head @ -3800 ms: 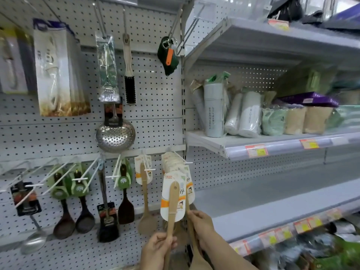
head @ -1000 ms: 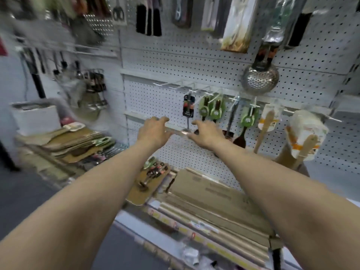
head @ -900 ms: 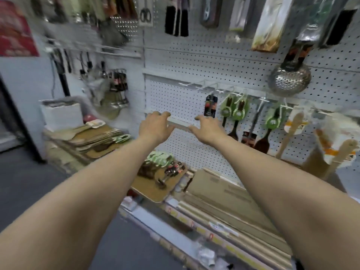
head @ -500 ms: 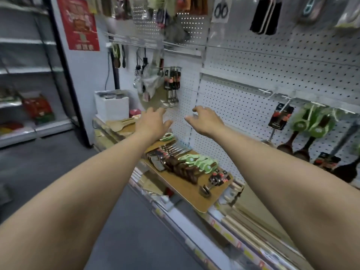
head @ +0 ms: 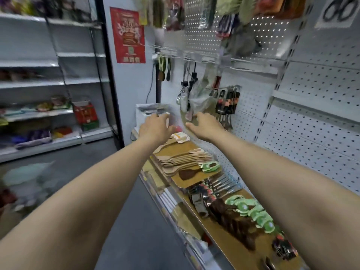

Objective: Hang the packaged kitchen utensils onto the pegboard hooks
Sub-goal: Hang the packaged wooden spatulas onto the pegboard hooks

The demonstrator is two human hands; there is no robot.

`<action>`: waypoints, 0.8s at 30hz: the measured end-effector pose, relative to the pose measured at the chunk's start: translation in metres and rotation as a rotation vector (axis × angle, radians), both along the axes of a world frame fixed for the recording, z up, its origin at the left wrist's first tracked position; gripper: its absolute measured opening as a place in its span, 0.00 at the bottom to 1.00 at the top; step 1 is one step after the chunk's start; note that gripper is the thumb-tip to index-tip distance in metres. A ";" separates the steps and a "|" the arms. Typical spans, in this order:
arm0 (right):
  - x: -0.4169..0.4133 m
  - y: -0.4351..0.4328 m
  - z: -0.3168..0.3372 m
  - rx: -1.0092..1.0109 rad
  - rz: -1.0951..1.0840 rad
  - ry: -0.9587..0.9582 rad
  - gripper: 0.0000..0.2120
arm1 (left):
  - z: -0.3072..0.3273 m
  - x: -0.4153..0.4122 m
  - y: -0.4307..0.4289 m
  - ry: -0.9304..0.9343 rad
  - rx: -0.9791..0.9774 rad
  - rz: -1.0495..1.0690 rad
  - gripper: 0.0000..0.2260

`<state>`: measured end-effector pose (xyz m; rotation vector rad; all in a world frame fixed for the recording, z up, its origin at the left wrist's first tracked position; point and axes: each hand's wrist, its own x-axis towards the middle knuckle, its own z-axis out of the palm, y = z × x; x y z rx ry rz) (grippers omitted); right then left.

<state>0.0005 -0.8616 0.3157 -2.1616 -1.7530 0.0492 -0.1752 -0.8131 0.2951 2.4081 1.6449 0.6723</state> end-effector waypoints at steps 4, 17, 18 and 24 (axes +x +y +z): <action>-0.013 0.079 -0.011 0.019 0.046 0.042 0.32 | -0.018 -0.012 0.073 0.015 -0.007 0.004 0.26; -0.032 0.330 -0.080 -0.062 -0.166 0.110 0.31 | -0.081 -0.040 0.354 0.041 -0.082 -0.173 0.25; -0.033 0.344 -0.087 -0.089 -0.196 0.139 0.31 | -0.087 -0.040 0.372 0.066 -0.097 -0.189 0.25; -0.026 0.408 -0.151 -0.201 -0.351 0.219 0.28 | -0.145 -0.026 0.475 0.107 -0.233 -0.300 0.24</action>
